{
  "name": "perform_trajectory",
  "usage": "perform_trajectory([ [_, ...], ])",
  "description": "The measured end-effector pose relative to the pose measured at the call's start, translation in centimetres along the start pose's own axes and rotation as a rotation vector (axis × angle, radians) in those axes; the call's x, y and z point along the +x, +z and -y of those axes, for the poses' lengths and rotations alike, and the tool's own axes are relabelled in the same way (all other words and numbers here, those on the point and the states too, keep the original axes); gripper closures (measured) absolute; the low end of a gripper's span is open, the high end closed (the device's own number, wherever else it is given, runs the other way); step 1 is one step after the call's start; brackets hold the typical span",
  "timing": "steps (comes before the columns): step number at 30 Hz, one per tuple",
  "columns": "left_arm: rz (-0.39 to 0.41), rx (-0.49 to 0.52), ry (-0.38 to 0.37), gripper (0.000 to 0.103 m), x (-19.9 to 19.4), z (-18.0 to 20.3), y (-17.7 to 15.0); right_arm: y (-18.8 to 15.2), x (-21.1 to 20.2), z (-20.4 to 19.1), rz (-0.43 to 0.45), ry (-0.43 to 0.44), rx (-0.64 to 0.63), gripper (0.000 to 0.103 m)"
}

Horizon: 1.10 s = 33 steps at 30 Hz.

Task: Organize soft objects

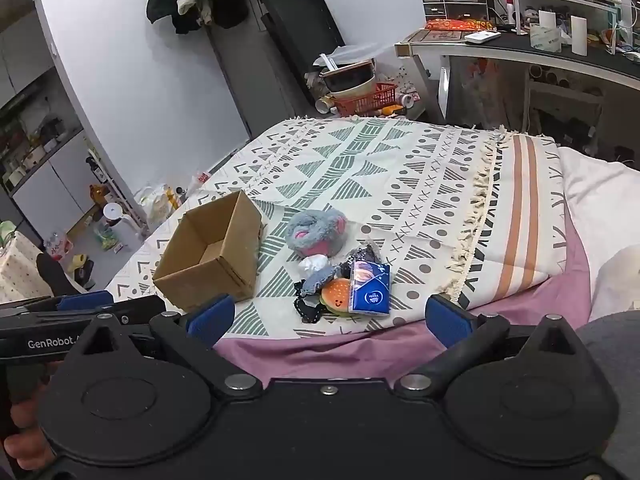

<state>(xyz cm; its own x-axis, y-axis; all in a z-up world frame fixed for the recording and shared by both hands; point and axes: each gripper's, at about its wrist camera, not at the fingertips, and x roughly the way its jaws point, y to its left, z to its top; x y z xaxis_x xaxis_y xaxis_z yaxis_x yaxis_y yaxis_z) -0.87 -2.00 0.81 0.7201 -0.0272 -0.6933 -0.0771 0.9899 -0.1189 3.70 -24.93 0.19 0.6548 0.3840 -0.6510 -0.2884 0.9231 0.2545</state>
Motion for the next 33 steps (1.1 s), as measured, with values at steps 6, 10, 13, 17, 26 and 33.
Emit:
perform_trajectory([
  [6,0.001,-0.008,0.005,0.018,0.0,0.1,0.0,0.3,0.5,0.0,-0.003,0.004,-0.011,0.000],
  [10,0.006,-0.013,-0.002,0.018,-0.4,-0.2,0.0,0.3,0.5,-0.1,-0.002,0.004,-0.013,0.000],
  [13,0.010,-0.014,-0.007,0.018,-0.5,-0.2,0.1,0.3,0.4,-0.3,-0.001,0.004,-0.018,0.000],
  [17,0.010,-0.013,-0.007,0.018,-0.6,-0.3,0.1,0.4,0.3,-0.3,0.002,0.005,-0.021,0.000],
  [26,0.010,-0.016,-0.008,0.018,-0.9,0.0,0.2,0.5,0.3,-0.2,-0.001,0.005,-0.021,0.000],
  [33,0.011,-0.014,-0.009,0.018,-1.0,0.0,0.2,0.5,0.3,-0.3,0.001,0.006,-0.023,0.000],
])
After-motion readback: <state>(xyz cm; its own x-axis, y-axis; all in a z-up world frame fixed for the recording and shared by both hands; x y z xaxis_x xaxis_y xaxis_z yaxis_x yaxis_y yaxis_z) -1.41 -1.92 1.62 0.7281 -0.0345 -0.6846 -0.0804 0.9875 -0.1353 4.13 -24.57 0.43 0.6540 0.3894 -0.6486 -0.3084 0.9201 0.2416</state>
